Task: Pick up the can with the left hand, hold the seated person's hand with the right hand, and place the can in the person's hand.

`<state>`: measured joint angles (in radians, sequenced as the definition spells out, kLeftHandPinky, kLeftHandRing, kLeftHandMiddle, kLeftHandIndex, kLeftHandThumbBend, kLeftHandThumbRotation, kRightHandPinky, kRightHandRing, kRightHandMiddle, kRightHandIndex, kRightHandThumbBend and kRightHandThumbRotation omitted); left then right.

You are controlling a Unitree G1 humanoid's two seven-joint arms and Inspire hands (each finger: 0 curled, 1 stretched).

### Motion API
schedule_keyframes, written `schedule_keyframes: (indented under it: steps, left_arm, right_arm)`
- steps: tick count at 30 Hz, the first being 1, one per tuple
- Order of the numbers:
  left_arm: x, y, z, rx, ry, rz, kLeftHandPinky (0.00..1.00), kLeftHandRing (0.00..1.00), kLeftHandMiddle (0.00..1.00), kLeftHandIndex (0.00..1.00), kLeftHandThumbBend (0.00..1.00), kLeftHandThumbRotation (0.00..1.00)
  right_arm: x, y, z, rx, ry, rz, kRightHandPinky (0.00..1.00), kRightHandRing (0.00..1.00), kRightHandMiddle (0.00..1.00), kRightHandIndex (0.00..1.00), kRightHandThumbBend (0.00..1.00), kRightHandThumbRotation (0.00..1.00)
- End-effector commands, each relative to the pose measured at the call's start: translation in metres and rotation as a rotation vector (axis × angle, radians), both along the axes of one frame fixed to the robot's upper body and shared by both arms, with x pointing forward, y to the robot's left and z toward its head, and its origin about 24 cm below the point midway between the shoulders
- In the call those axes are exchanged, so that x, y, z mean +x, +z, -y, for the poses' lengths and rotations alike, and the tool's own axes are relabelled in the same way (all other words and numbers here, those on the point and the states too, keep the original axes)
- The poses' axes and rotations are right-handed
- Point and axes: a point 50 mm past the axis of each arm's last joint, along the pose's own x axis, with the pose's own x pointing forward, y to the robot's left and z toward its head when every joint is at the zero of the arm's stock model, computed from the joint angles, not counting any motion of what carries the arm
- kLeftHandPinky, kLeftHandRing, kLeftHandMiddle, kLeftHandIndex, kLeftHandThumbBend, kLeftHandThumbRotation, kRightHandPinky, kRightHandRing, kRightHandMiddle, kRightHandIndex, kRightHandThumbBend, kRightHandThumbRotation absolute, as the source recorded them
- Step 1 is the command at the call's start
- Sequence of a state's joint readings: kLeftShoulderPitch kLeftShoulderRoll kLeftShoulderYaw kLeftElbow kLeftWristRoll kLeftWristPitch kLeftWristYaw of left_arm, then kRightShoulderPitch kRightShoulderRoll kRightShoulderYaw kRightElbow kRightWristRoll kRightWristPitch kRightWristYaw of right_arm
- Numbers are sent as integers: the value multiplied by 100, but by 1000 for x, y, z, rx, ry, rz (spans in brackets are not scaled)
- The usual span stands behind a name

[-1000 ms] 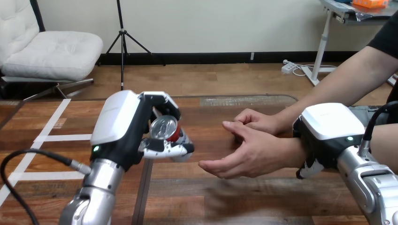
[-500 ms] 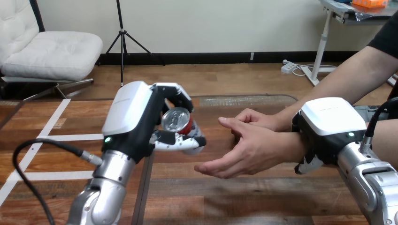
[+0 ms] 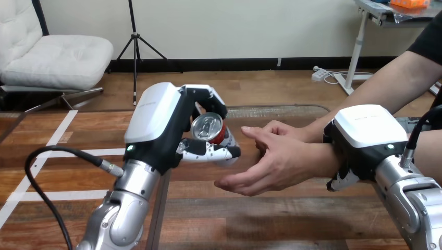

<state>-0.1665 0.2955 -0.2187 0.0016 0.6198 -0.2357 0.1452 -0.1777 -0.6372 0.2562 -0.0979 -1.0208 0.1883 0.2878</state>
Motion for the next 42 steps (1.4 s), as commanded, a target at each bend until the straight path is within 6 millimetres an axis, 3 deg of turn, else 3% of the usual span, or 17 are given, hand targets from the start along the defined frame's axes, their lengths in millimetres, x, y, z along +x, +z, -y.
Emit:
schedule_keyframes:
  steps: [1,26,42]
  left_arm:
    - [10,29,10,-11,-38,123,25,31,39,43,67,0]
    - [9,29,17,15,-71,130,26,32,39,43,67,0]
    - [8,26,18,17,-82,131,25,30,38,43,67,0]
  right_arm:
    - [6,29,-6,-1,34,104,23,31,39,50,83,0]
    - [9,41,-21,-5,70,125,20,27,36,50,84,0]
    - [12,43,-29,-32,106,162,22,30,39,49,82,0]
